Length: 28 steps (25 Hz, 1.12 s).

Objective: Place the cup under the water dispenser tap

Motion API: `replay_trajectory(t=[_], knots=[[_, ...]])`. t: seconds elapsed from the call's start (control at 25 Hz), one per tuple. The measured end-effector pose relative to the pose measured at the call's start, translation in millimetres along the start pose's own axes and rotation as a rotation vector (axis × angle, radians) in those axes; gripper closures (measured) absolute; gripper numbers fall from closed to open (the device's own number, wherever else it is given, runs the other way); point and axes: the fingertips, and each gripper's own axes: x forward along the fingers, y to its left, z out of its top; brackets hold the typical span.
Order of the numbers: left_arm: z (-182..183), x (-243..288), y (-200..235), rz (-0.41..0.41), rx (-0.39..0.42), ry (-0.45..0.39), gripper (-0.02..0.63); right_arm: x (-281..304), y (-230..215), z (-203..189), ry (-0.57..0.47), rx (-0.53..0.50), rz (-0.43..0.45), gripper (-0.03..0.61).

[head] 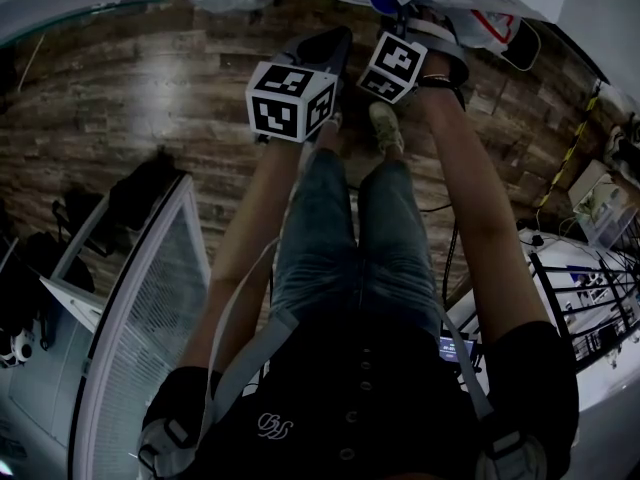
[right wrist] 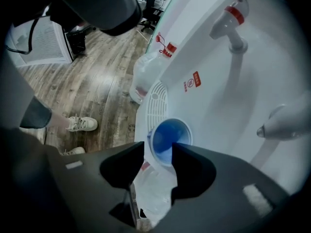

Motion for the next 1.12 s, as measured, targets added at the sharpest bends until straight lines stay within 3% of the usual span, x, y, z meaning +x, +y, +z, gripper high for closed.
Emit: replay_trajectory(t=[0.12,0.32,0.52,0.8,1.12], knots=[[5,0,-1,-0.001,0.005,-0.003,0.612,-6,-3,0,-0.016,0.025,-0.012,0.388],[11,-2,-3,0.009,0.008,-0.013,0.612,-31,-8,11,-0.130,0.153,-0.006,0.387],[16,-11,-13,0.025,0.008,-0.030,0.612,-65,-17,17,-0.220,0.213,-0.034,0.387],[21,-34,-31,0.053,0.000,-0.056,0.612,-112,-21,25,-0.300,0.246,-0.022,0.387],[35,-65,-71,0.081,0.016,-0.111,0.612,-176,-23,18,-0.361,0.209,-0.038,0.387]])
